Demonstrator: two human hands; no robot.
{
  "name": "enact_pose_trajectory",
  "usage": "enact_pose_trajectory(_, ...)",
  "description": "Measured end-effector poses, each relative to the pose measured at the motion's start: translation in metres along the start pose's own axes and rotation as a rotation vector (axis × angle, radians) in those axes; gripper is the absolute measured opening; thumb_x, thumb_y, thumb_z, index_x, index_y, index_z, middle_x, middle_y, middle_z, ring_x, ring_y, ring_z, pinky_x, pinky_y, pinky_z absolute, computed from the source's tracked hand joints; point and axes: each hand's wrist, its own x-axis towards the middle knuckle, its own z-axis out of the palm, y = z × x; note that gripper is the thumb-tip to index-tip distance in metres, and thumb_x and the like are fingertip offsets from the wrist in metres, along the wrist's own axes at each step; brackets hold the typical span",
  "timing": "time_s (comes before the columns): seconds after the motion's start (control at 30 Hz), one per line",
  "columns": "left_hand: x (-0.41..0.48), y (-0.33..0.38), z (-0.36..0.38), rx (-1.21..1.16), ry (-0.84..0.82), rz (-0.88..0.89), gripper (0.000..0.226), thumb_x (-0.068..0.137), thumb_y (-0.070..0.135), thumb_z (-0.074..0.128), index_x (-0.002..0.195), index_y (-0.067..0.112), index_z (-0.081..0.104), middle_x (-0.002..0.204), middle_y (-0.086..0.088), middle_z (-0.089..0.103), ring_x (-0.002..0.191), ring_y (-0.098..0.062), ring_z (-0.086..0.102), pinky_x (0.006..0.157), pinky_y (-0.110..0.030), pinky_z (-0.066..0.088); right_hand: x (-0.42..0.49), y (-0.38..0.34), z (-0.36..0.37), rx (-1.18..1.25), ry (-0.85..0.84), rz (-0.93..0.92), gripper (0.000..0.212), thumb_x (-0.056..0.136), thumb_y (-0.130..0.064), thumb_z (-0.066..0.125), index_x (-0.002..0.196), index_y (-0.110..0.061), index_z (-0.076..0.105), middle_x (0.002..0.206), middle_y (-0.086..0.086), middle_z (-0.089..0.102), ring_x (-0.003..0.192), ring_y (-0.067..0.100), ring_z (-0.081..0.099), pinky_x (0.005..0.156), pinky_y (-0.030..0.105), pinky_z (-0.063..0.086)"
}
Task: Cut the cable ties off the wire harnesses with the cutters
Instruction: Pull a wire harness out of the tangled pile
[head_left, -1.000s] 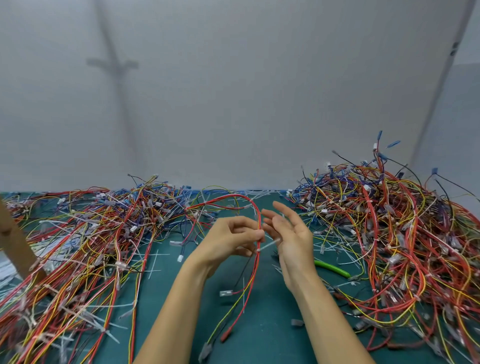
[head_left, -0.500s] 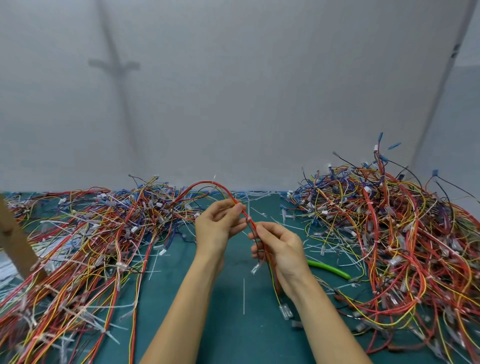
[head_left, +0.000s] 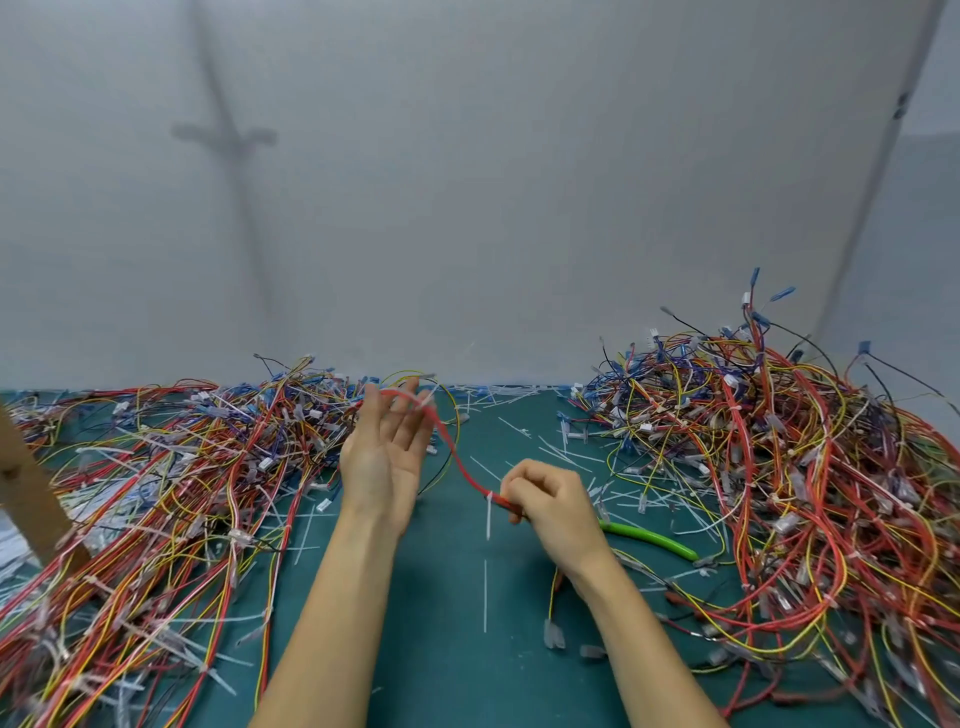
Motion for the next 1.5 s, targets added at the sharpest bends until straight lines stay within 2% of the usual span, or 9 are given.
enact_pose_trajectory(0.2,0.0,-0.003,-0.008,0.43,0.018,0.051,0.019,0.094,0.009,0.059,0.112,0.016,0.061,0.098,-0.002,0.075,0.06,-0.011,0.056,0.056,-0.022,0.052,-0.003,0.004,0.007,-0.483,-0.046,0.047,0.018,0.076,-0.036,0.05,0.067,-0.027,0.062,0.067,-0.006,0.066,0.074,0.017,0.062,0.067,0.032,0.049)
enact_pose_trajectory(0.33,0.001,-0.011,-0.015,0.792,-0.13,0.162,0.023,0.092,0.003,0.06,0.105,0.021,0.065,0.076,-0.001,0.07,0.051,-0.01,0.055,0.048,-0.018,0.046,0.0,0.002,0.007,-0.404,0.179,-0.029,0.015,0.086,-0.02,0.058,0.075,-0.024,0.068,0.076,-0.008,0.067,0.088,0.019,0.06,0.077,0.033,0.049)
enact_pose_trajectory(0.47,-0.001,-0.029,-0.018,1.152,-0.277,0.237,0.037,0.093,-0.006,0.047,0.096,0.027,0.064,0.08,0.004,0.072,0.063,-0.01,0.062,0.064,-0.03,0.051,-0.001,-0.005,0.004,-0.224,0.454,-0.205,0.016,0.088,-0.011,0.061,0.087,-0.027,0.061,0.089,-0.016,0.06,0.096,0.016,0.055,0.084,0.032,0.043)
enact_pose_trajectory(0.67,-0.009,-0.044,-0.022,1.455,-0.469,0.448,0.042,0.084,-0.013,0.05,0.097,0.021,0.072,0.084,0.022,0.071,0.08,-0.003,0.07,0.079,-0.031,0.057,0.001,-0.006,0.009,-0.081,0.291,-0.235,0.024,0.096,-0.031,0.058,0.12,-0.027,0.063,0.113,-0.017,0.063,0.113,0.003,0.053,0.097,0.021,0.038)
enact_pose_trajectory(0.9,-0.01,-0.044,-0.024,1.631,-0.635,0.51,0.04,0.083,-0.007,0.055,0.105,0.02,0.077,0.101,0.0,0.074,0.095,-0.025,0.067,0.082,-0.038,0.052,0.008,-0.001,0.001,0.357,0.32,-0.053,0.011,0.096,-0.018,0.06,0.099,-0.016,0.07,0.082,-0.008,0.074,0.079,-0.002,0.066,0.073,0.01,0.047)
enact_pose_trajectory(1.03,-0.016,-0.037,-0.016,1.408,-0.534,0.109,0.05,0.065,0.015,0.049,0.107,0.019,0.077,0.097,0.009,0.075,0.088,0.014,0.06,0.081,-0.004,0.043,0.009,0.0,-0.002,0.389,0.317,-0.044,0.016,0.091,-0.007,0.065,0.092,-0.022,0.069,0.088,-0.006,0.075,0.088,0.007,0.07,0.077,0.015,0.052)
enact_pose_trajectory(1.13,-0.012,-0.03,-0.016,1.074,-0.315,0.085,0.038,0.072,0.015,0.044,0.089,0.013,0.077,0.095,-0.004,0.075,0.092,-0.007,0.066,0.075,-0.012,0.046,0.008,0.0,-0.005,0.265,0.307,-0.101,0.016,0.09,-0.01,0.067,0.089,-0.025,0.07,0.088,-0.006,0.074,0.092,0.013,0.068,0.085,0.026,0.052)
enact_pose_trajectory(1.27,-0.003,-0.024,-0.012,0.834,0.024,0.244,0.038,0.093,-0.001,0.039,0.071,0.013,0.067,0.091,-0.01,0.067,0.089,-0.02,0.061,0.082,-0.029,0.046,0.007,0.001,-0.005,-0.052,0.259,-0.214,0.02,0.091,-0.014,0.067,0.086,-0.034,0.068,0.082,-0.013,0.071,0.083,0.001,0.065,0.075,0.011,0.044)
enact_pose_trajectory(1.5,0.0,0.005,-0.011,0.475,-0.261,-0.148,0.038,0.092,0.022,0.04,0.108,0.006,0.071,0.115,-0.012,0.071,0.105,-0.024,0.066,0.095,-0.037,0.049,0.005,0.003,-0.001,-0.237,0.129,-0.36,0.019,0.09,-0.011,0.066,0.09,-0.03,0.07,0.088,-0.016,0.068,0.087,0.004,0.061,0.081,0.02,0.046)
